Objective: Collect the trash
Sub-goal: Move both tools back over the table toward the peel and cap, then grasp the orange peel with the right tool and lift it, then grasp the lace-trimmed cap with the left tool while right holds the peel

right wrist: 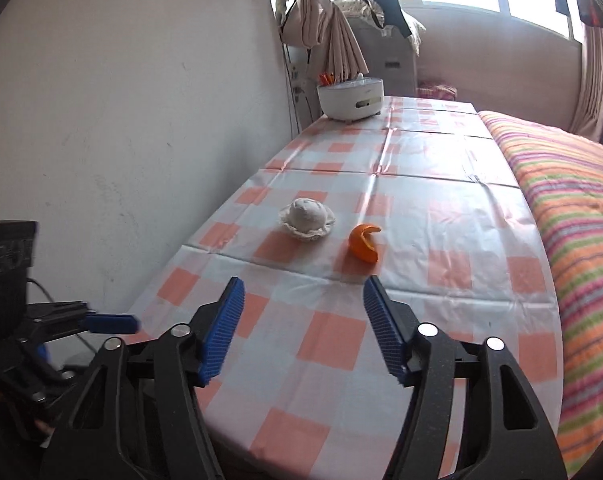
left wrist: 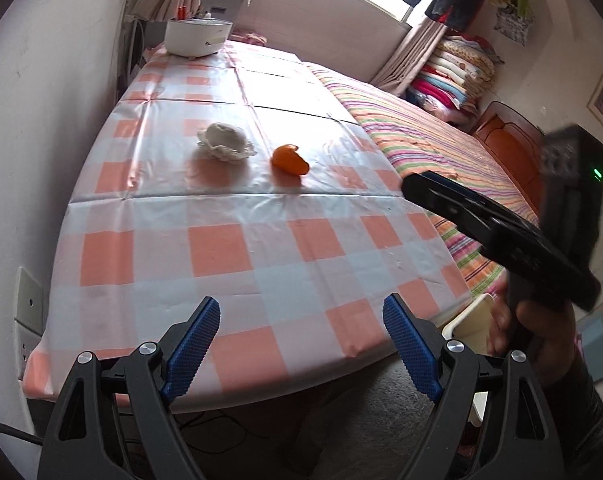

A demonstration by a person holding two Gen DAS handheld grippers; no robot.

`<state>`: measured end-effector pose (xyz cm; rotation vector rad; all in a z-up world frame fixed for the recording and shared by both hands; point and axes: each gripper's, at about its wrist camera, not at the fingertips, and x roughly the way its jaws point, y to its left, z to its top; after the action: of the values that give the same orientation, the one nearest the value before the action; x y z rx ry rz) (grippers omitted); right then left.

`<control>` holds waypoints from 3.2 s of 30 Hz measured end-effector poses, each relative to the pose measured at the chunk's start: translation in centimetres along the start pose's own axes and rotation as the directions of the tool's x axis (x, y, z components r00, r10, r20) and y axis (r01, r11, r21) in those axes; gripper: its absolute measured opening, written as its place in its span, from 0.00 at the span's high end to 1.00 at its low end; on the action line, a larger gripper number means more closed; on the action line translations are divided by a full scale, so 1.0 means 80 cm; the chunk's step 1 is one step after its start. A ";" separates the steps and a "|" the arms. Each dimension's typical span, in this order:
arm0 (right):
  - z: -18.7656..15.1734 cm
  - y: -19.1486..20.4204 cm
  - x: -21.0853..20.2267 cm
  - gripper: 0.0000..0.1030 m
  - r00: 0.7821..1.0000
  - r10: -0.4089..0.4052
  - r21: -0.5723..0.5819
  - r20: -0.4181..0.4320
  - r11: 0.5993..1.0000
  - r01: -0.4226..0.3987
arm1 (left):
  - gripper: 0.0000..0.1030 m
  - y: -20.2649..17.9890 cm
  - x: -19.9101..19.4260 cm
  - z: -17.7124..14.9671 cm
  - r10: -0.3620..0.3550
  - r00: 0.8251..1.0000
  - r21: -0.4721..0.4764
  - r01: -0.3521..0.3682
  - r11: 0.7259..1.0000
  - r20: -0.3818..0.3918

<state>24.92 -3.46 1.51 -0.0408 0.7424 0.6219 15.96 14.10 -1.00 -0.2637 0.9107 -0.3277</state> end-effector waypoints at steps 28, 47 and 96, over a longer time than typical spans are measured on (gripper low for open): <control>0.039 -0.070 0.233 0.55 0.954 -0.127 -0.122 -0.273 0.988 0.096 | 0.21 0.060 0.039 0.026 0.020 0.999 -0.096 -0.024 0.995 -0.047; 0.035 -0.071 0.094 0.75 0.995 -0.053 -0.004 -0.079 0.999 0.053 | 0.21 0.067 0.072 0.056 0.028 0.997 -0.129 -0.037 0.991 -0.065; -0.052 -0.033 -0.185 0.75 0.930 -0.035 0.207 0.365 0.977 -0.044 | 0.51 0.068 0.218 0.200 0.213 0.976 -0.064 -0.215 0.975 -0.044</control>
<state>15.36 -14.34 7.45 0.2691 0.4399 0.5314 39.69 13.71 -6.24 -0.2204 0.9780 -0.1025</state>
